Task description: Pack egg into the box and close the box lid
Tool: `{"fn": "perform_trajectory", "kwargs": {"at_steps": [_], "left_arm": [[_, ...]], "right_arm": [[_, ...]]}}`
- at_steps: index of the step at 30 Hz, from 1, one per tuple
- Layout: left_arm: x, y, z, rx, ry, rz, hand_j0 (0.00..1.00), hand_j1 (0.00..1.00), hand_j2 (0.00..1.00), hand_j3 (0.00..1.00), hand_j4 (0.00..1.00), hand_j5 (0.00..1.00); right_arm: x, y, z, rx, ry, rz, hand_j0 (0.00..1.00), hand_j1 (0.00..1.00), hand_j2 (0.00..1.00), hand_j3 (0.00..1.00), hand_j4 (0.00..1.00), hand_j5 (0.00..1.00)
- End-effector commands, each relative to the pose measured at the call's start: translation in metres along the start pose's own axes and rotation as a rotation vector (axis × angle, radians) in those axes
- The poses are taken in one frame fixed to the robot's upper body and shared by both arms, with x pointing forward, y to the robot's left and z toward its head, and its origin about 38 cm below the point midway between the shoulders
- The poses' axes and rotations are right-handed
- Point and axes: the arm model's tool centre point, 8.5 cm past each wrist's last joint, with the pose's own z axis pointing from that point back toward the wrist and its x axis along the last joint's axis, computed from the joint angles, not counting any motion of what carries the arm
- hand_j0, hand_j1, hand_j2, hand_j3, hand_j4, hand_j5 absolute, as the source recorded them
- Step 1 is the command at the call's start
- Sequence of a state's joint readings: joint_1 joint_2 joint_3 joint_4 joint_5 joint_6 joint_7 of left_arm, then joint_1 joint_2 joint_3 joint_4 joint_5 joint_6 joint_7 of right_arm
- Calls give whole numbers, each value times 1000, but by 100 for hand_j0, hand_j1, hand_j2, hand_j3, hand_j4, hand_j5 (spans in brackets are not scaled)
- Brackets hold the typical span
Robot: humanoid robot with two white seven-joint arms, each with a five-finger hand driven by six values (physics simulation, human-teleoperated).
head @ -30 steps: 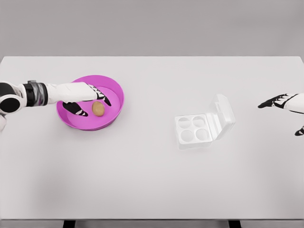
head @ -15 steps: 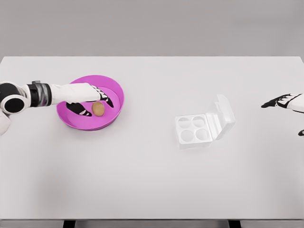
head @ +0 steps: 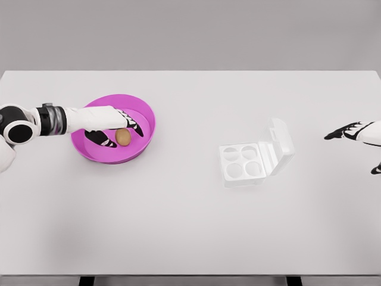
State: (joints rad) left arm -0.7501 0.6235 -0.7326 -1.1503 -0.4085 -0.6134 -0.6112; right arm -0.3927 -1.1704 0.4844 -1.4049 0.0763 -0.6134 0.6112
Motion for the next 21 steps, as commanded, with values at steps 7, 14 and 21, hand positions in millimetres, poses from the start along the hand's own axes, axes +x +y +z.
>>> {"fn": "perform_trajectory", "kwargs": {"at_steps": [7,14,21], "left_arm": [[0,-1,0,-1,0,5,74,74,74,74,74,74],[-1,-1,0,-2,2,4,74,74,74,74,74,74],[-1,-2,0,-5,3,6,74,74,74,74,74,74]], "right_arm": [[1,1,-3,4,-2,3,100,100,100,100,100,100],[-1,22,-8,72,18,19,100,100,100,100,100,100],[2,13,-14,32,3,20,100,100,100,100,100,100]]}}
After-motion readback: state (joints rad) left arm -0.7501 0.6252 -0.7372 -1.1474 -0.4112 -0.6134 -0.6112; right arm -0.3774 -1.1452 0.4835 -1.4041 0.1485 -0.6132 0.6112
